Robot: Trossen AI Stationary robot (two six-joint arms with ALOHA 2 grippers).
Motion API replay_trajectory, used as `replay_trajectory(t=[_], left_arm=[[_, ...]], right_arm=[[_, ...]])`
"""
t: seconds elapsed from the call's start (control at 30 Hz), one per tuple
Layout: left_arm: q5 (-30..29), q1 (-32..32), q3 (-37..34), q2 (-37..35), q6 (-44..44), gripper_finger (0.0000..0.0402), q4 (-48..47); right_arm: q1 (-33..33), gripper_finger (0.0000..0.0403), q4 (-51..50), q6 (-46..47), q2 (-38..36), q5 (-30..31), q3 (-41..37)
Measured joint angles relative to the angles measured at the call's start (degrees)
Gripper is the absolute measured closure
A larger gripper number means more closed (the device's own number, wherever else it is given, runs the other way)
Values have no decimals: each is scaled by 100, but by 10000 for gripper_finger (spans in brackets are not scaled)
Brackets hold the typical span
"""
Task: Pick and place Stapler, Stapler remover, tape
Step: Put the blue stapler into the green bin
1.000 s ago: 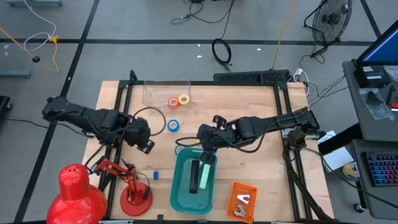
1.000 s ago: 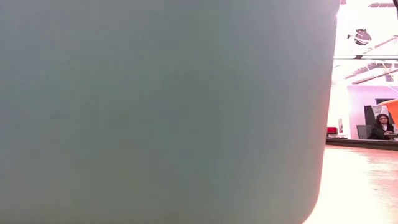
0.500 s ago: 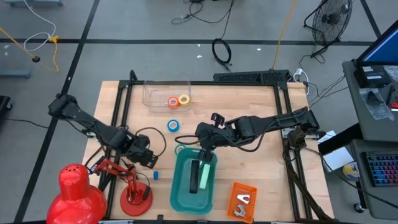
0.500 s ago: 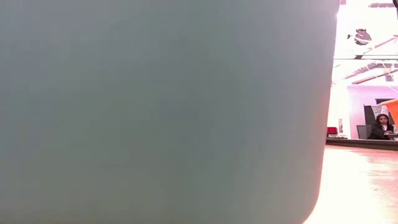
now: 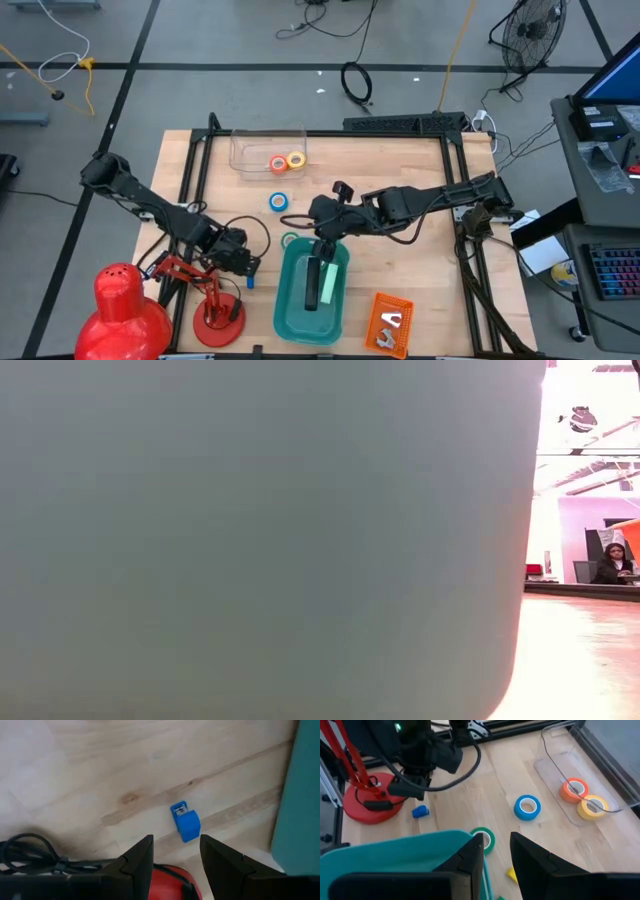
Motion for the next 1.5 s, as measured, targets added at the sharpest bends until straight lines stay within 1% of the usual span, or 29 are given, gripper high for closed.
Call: replay_trajectory(t=[0.17, 0.3, 0.43, 0.73, 0.87, 1.03, 1.37, 1.5], left_arm=[[13, -76, -148, 0, -141, 238, 317], [-51, -70, -160, 0, -184, 238, 356], [-49, -66, -160, 68, -177, 238, 591], [274, -59, -160, 783, 5, 238, 1276], [384, -59, -160, 1068, 138, 238, 1442], [421, -59, -160, 1224, 291, 238, 1534], [397, 102, -160, 1226, 531, 238, 1500], [495, 175, -160, 1226, 618, 238, 1490]], right_arm=[[0, 314, 125, -24, 0, 0, 0], [0, 314, 123, -24, 0, 0, 0], [0, 314, 121, -24, 0, 0, 0], [0, 314, 123, -43, 0, -2, 0], [0, 314, 130, -44, 0, -2, 0], [1, 314, 139, -44, 0, -18, 0], [17, 314, 407, -133, 0, -43, 0], [24, 314, 476, -151, 0, -44, 0]])
